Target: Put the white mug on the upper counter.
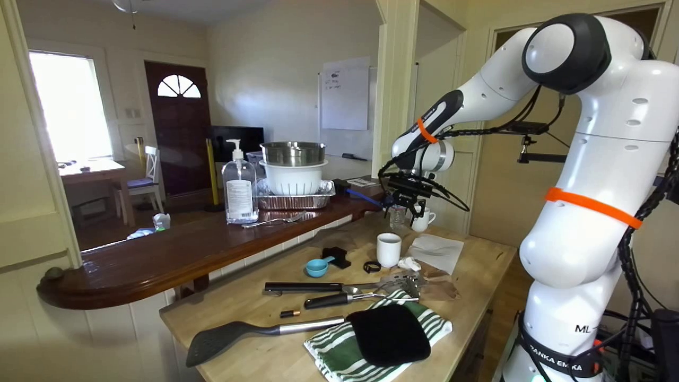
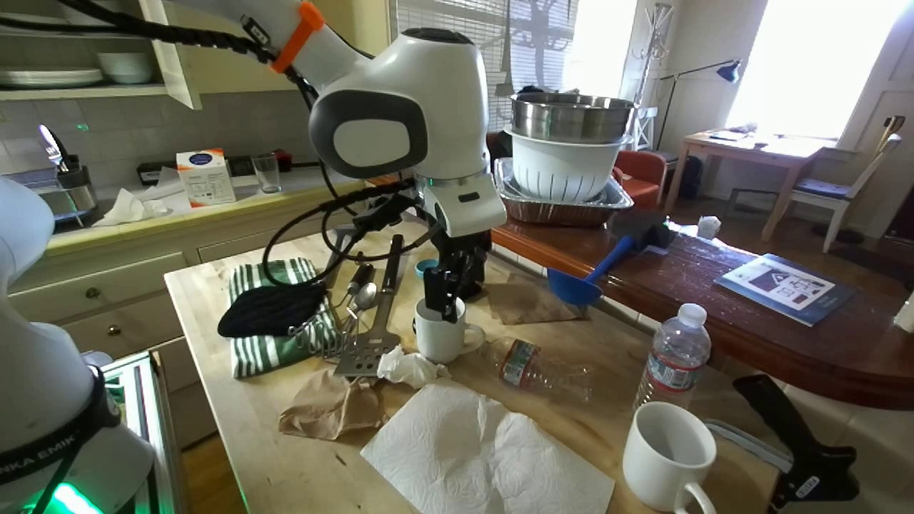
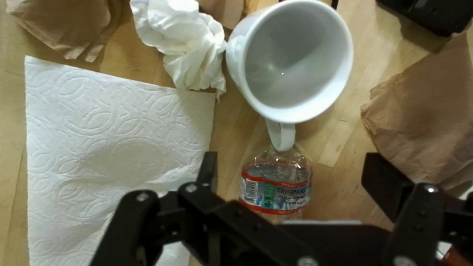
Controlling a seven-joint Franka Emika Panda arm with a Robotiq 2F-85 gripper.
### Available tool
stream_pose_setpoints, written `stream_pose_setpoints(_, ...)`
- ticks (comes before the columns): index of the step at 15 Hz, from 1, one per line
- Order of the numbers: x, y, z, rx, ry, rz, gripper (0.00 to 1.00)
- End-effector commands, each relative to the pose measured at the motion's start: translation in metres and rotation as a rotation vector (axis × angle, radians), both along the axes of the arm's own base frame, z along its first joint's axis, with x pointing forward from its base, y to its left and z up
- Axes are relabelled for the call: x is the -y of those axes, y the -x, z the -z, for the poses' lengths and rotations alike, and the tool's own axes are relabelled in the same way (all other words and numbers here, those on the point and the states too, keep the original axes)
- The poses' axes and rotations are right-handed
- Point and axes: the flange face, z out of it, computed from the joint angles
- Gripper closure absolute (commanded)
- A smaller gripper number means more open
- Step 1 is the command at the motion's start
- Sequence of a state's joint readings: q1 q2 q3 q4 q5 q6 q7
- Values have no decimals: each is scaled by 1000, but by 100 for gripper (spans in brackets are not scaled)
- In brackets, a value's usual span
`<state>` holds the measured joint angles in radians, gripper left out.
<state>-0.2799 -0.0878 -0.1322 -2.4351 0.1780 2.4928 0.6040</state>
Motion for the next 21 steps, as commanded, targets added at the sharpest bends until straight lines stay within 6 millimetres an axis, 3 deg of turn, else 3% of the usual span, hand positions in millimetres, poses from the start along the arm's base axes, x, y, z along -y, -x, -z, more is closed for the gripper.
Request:
stream_pose_setpoints(1,1,-11,13,20,-11,8,0)
stream_pose_setpoints(12,-3,-19,65,-13,-17,35,0)
stream_pose_setpoints(13,-3,-19,69,-23,-17,36,7)
stream_pose_setpoints(15,-3,-19,76,-35,-15,32,31)
stream_pose_setpoints(16,-3,-19,79,-38,-14,32,35)
stream_pose_setpoints(18,-2,-20,81,-42,-12,30,38)
stream_pose_setpoints(20,-1,-21,81,-41,-10,32,29)
stream_pose_setpoints(21,0,-22,82,-42,-10,32,32)
